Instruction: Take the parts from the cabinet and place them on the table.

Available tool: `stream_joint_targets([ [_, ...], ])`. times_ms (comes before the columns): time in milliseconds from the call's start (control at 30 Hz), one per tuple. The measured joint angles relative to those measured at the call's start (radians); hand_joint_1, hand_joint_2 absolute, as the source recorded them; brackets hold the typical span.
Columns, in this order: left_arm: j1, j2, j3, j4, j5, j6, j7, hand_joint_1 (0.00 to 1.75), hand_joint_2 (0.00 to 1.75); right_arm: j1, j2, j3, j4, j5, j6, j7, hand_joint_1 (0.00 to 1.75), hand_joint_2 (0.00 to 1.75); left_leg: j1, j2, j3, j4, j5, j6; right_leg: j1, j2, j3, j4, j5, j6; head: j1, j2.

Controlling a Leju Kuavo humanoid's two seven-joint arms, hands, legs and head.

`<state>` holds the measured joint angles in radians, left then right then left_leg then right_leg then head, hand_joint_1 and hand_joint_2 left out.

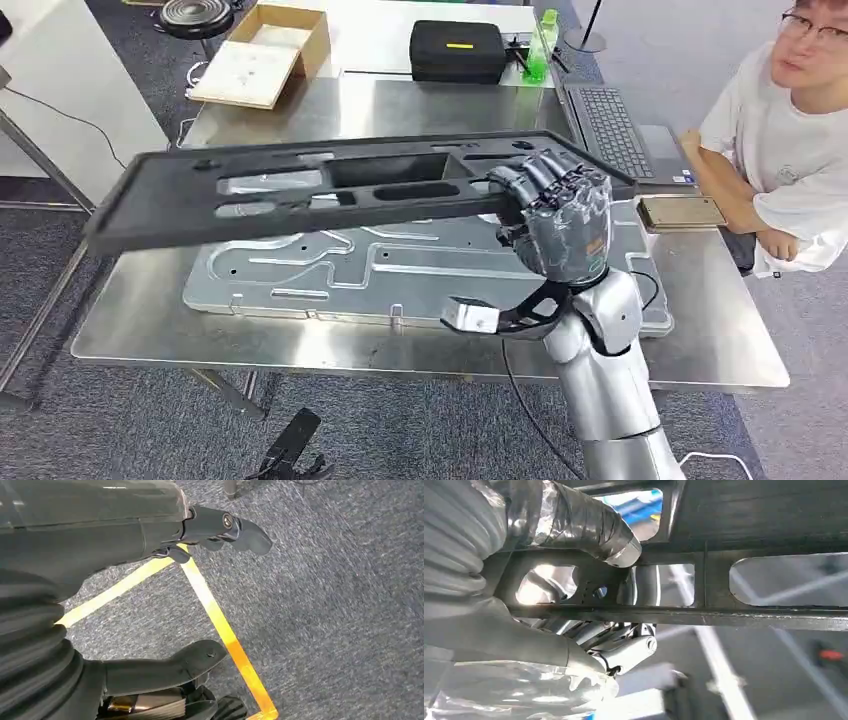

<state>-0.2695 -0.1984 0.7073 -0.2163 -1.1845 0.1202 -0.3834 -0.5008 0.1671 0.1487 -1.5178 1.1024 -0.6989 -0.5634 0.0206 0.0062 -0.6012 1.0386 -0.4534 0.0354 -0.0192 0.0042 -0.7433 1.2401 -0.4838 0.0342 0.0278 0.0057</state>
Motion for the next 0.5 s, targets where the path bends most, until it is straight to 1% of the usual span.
stream_joint_targets([
  [33, 0.0, 0.0, 0.0, 0.0, 0.001, 0.0, 0.0, 0.0, 1.75, -0.007, 0.0, -0.014, 0.011, -0.013, 0.0, 0.003, 1.75, 1.75, 0.0, 0.001, 0.003, 0.0, -0.001, -0.002, 0.0, -0.002, 0.049, -0.092, 0.044, -0.004, 0.0, 0.0],
  [67, 0.0, -0.001, 0.0, 0.0, 0.001, -0.001, 0.0, 0.0, 1.75, -0.015, 0.0, -0.025, 0.018, -0.021, 0.0, 0.004, 1.75, 1.75, 0.0, 0.001, 0.004, 0.0, -0.003, -0.004, 0.001, -0.008, 0.091, -0.172, 0.07, -0.009, 0.0, 0.0],
  [100, 0.0, -0.001, 0.0, 0.0, 0.001, -0.001, 0.0, 0.0, 1.75, -0.023, -0.001, -0.031, 0.025, -0.025, 0.0, 0.004, 1.75, 1.75, -0.006, 0.002, 0.002, 0.001, -0.005, -0.01, 0.013, -0.012, 0.1, -0.195, 0.053, -0.013, 0.0, 0.0],
  [133, 0.0, -0.001, 0.0, 0.0, 0.001, -0.001, 0.0, 0.0, 1.75, -0.028, -0.002, -0.033, 0.03, -0.025, 0.0, 0.004, 1.75, 1.75, -0.006, 0.003, 0.002, 0.0, -0.005, -0.015, 0.014, -0.008, 0.098, -0.197, 0.058, -0.019, -0.001, 0.0],
  [200, 0.0, -0.001, 0.0, 0.0, 0.001, -0.002, 0.0, 0.0, 1.75, -0.03, -0.004, -0.039, 0.042, -0.025, 0.0, 0.004, 1.75, 1.75, -0.002, 0.006, 0.006, -0.006, -0.004, -0.027, 0.018, -0.004, 0.097, -0.196, 0.055, -0.025, 0.0, 0.0],
  [233, 0.0, -0.003, 0.0, 0.0, 0.001, -0.002, -0.001, 0.0, 1.75, -0.03, -0.004, -0.039, 0.047, -0.024, 0.0, 0.004, 1.75, 1.75, -0.004, 0.007, 0.008, -0.009, -0.005, -0.036, 0.017, -0.003, 0.101, -0.204, 0.059, -0.033, -0.001, 0.0],
  [267, 0.0, -0.003, 0.0, 0.0, 0.001, -0.002, -0.002, 0.0, 1.75, -0.031, -0.004, -0.039, 0.05, -0.023, 0.0, 0.008, 1.75, 1.75, 0.001, 0.006, 0.002, 0.006, -0.016, -0.038, 0.009, -0.004, 0.11, -0.214, 0.064, -0.041, 0.0, 0.0],
  [300, 0.0, -0.003, 0.0, 0.0, 0.002, -0.002, -0.003, 0.0, 1.75, -0.036, -0.005, -0.041, 0.057, -0.022, 0.0, 0.022, 1.75, 1.75, -0.001, 0.004, -0.012, 0.039, -0.039, -0.039, 0.01, -0.003, 0.114, -0.219, 0.064, -0.045, -0.001, 0.0],
  [333, 0.0, -0.003, 0.0, 0.0, 0.002, -0.003, -0.005, 0.0, 1.75, -0.046, -0.005, -0.045, 0.069, -0.032, 0.0, 0.04, 1.75, 1.75, -0.001, 0.003, -0.043, 0.103, -0.073, -0.039, 0.011, -0.003, 0.114, -0.219, 0.064, -0.055, -0.002, 0.0],
  [367, 0.001, -0.003, 0.0, 0.0, 0.003, -0.005, -0.006, 0.0, 1.75, -0.06, -0.009, -0.047, 0.1, -0.061, 0.0, 0.074, 1.75, 1.75, -0.001, 0.002, -0.089, 0.194, -0.111, -0.041, 0.014, -0.002, 0.114, -0.217, 0.063, -0.057, -0.002, 0.0],
  [400, 0.003, -0.002, 0.0, 0.0, 0.006, -0.006, -0.009, 0.0, 1.75, -0.072, -0.018, -0.048, 0.136, -0.099, 0.0, 0.102, 1.75, 1.75, -0.001, 0.002, -0.125, 0.26, -0.131, -0.042, 0.016, -0.001, 0.114, -0.216, 0.061, -0.059, -0.002, 0.0],
  [433, 0.005, -0.002, 0.0, 0.0, 0.01, -0.009, -0.012, 0.0, 1.75, -0.083, -0.032, -0.049, 0.171, -0.142, 0.0, 0.123, 1.75, 1.75, -0.001, 0.002, -0.147, 0.294, -0.13, -0.042, 0.017, 0.0, 0.114, -0.215, 0.061, -0.06, -0.002, 0.0],
  [467, 0.007, -0.002, 0.0, 0.0, 0.011, -0.011, -0.015, 0.0, 1.75, -0.095, -0.048, -0.049, 0.217, -0.178, 0.0, 0.136, 1.75, 1.75, -0.001, 0.002, -0.146, 0.279, -0.106, -0.043, 0.017, 0.002, 0.115, -0.213, 0.06, -0.059, -0.002, 0.0],
  [500, 0.008, -0.002, 0.0, 0.0, 0.012, -0.013, -0.018, 0.0, 1.75, -0.109, -0.059, -0.049, 0.253, -0.214, 0.0, 0.145, 1.75, 1.75, 0.0, 0.002, -0.125, 0.227, -0.068, -0.042, 0.016, 0.003, 0.114, -0.211, 0.059, -0.058, -0.002, 0.0],
])
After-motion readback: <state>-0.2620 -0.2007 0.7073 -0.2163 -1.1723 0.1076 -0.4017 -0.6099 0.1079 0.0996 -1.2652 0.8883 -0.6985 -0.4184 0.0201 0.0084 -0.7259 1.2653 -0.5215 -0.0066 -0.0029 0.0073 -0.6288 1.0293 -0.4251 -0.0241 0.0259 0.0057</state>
